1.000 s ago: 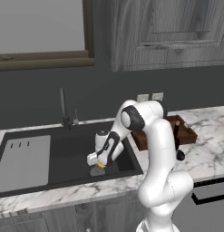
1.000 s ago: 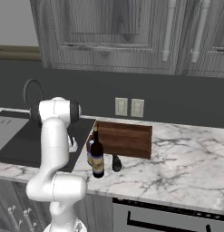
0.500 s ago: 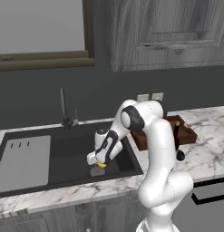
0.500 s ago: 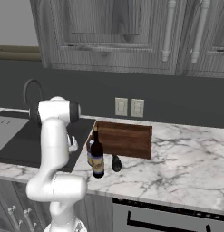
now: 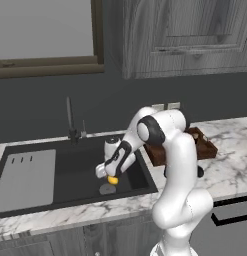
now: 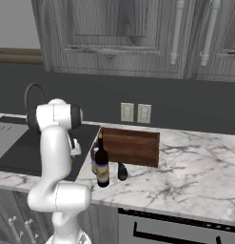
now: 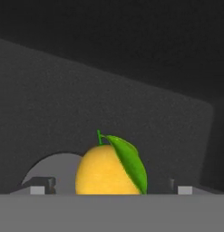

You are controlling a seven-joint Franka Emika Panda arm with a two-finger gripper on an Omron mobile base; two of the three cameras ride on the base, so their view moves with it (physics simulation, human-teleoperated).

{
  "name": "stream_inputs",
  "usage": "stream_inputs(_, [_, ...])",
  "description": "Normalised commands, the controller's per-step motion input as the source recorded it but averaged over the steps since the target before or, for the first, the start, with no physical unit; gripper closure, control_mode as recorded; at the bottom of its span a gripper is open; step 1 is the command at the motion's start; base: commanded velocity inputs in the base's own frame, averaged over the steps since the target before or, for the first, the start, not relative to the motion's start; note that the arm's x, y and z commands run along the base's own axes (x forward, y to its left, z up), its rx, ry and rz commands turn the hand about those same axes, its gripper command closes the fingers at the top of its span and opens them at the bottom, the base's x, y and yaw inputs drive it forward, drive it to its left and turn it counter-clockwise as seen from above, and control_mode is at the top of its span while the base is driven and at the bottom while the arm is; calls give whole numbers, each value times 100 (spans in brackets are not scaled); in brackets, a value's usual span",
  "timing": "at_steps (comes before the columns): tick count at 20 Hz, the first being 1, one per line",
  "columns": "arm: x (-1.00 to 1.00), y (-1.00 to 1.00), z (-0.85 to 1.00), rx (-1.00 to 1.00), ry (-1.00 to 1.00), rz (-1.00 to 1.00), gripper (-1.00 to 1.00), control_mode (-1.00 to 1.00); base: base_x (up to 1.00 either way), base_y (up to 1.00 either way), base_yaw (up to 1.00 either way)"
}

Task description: Pick up all produce items and place them in the sink. Turn on the sink faucet to wash them. Then turn the sink off and put them in the tray.

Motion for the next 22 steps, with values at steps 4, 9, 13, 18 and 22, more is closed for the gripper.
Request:
stream_inputs(4, [-25, 0, 47, 0, -6, 0, -100, -100, 0, 0, 0])
stream_inputs(9, [-26, 0, 54, 0, -5, 0, -100, -100, 0, 0, 0])
stream_inputs(13, [-20, 0, 61, 0, -2, 0, -100, -100, 0, 0, 0])
stream_inputs(18, [-20, 0, 58, 0, 0, 0, -100, -100, 0, 0, 0])
stream_inputs(22, [-16, 0, 55, 0, 0, 0, -100, -100, 0, 0, 0])
